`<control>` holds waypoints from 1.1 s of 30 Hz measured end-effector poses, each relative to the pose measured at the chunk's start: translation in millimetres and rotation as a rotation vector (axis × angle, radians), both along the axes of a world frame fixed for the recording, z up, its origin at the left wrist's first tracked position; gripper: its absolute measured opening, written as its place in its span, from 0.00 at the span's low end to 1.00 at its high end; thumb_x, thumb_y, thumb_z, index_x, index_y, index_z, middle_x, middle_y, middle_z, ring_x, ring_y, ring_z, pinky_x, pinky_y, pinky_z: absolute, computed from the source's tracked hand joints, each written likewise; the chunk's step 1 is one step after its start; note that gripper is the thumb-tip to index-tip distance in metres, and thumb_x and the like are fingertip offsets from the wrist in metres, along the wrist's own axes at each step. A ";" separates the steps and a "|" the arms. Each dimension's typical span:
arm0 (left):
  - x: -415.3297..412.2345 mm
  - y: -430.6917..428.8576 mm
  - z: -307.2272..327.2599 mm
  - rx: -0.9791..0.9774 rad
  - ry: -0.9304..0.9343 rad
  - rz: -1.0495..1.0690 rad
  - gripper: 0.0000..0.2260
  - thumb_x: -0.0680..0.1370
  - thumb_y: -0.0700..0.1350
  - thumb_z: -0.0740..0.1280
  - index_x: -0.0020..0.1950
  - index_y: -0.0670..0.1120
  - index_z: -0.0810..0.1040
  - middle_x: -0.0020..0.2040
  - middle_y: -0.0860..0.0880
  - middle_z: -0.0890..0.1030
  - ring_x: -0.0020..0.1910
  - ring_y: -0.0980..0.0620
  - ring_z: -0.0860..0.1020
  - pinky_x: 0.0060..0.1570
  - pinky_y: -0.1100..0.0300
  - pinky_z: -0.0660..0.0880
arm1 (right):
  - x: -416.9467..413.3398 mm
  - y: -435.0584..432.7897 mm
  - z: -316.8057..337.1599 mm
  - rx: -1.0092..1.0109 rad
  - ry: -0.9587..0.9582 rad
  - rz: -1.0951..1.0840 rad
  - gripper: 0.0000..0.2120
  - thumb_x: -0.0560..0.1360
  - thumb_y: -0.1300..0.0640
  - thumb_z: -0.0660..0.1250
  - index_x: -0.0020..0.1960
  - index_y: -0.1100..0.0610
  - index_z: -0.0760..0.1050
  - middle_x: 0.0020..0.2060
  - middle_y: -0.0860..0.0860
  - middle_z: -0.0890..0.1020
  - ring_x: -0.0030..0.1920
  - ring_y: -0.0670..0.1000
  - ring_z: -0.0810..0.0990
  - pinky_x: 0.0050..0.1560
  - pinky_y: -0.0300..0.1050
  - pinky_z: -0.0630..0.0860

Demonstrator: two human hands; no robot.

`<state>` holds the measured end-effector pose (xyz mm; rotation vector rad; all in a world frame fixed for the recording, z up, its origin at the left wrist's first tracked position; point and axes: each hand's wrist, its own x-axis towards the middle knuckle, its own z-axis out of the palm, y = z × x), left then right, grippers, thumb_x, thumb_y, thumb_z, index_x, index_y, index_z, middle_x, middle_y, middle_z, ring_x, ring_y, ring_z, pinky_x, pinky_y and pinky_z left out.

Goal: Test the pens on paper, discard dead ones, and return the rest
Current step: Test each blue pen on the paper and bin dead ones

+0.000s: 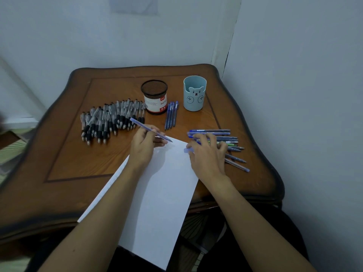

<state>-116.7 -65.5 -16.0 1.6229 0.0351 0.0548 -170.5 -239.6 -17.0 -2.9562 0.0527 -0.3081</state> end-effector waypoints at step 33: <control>-18.7 -4.2 31.2 0.113 -0.093 -0.230 0.06 0.82 0.43 0.67 0.54 0.42 0.80 0.36 0.49 0.81 0.36 0.54 0.77 0.39 0.62 0.77 | -13.0 16.6 15.8 0.925 -0.128 0.103 0.08 0.79 0.57 0.68 0.58 0.54 0.80 0.49 0.43 0.80 0.48 0.39 0.77 0.47 0.27 0.74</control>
